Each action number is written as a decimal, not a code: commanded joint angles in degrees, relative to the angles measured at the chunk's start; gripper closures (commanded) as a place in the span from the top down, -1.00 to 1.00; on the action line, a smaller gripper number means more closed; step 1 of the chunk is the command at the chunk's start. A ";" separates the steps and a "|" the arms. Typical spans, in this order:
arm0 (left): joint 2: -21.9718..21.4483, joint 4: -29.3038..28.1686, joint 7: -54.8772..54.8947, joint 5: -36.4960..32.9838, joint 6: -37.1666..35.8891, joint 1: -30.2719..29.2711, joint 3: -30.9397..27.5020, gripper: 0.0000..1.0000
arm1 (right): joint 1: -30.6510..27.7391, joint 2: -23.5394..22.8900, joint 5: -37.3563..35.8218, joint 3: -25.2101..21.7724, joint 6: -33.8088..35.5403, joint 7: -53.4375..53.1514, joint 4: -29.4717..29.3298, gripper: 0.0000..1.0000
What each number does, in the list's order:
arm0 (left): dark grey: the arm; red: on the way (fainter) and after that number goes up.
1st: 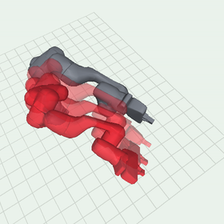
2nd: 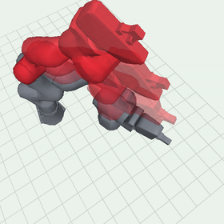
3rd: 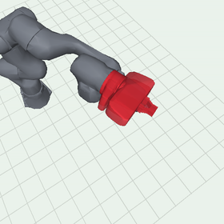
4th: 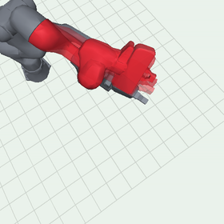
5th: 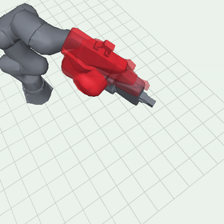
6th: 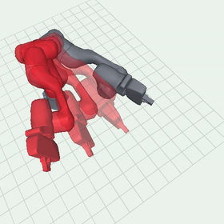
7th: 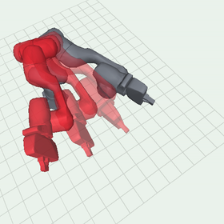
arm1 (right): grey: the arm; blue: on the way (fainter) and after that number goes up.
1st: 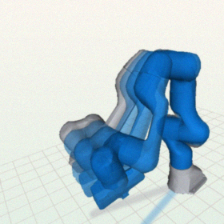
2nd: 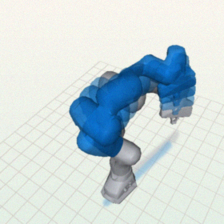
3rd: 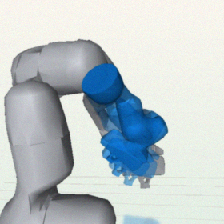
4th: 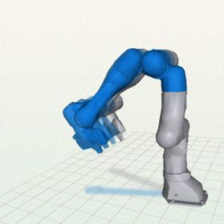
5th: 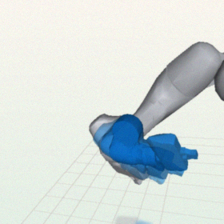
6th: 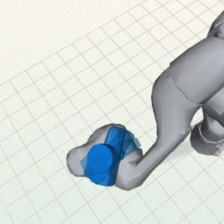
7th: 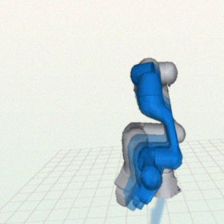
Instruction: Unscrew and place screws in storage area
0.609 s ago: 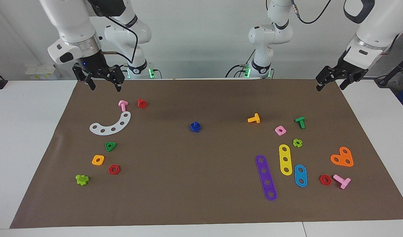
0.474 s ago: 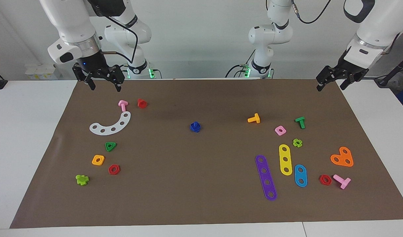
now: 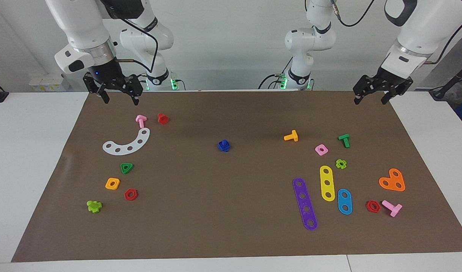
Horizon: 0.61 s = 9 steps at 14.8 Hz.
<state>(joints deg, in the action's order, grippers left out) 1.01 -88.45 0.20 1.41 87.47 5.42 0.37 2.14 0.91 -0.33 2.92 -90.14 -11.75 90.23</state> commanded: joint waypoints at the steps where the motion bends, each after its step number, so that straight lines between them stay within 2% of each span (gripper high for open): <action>1: -1.63 -5.85 -3.62 0.52 3.05 7.03 -0.55 0.85 | -0.73 0.41 1.47 0.25 -0.30 1.81 0.65 1.00; 4: 0.39 -9.10 -13.53 1.05 9.19 14.33 -0.28 0.85 | -0.73 0.41 1.47 0.25 -0.30 1.81 0.65 1.00; 6: 3.55 -9.81 -23.44 1.14 13.93 19.52 -0.28 0.85 | -0.73 0.41 1.47 0.25 -0.30 1.81 0.65 1.00; 9: 6.81 -10.77 -34.89 3.67 21.75 24.28 -0.28 0.84 | -0.73 0.41 1.47 0.25 -0.21 1.81 0.65 1.00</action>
<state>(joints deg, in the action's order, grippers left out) 6.56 -98.08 -28.85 2.59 104.49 27.19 1.22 2.14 0.91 -0.33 2.92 -90.14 -11.75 90.23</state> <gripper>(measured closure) 0.079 0.000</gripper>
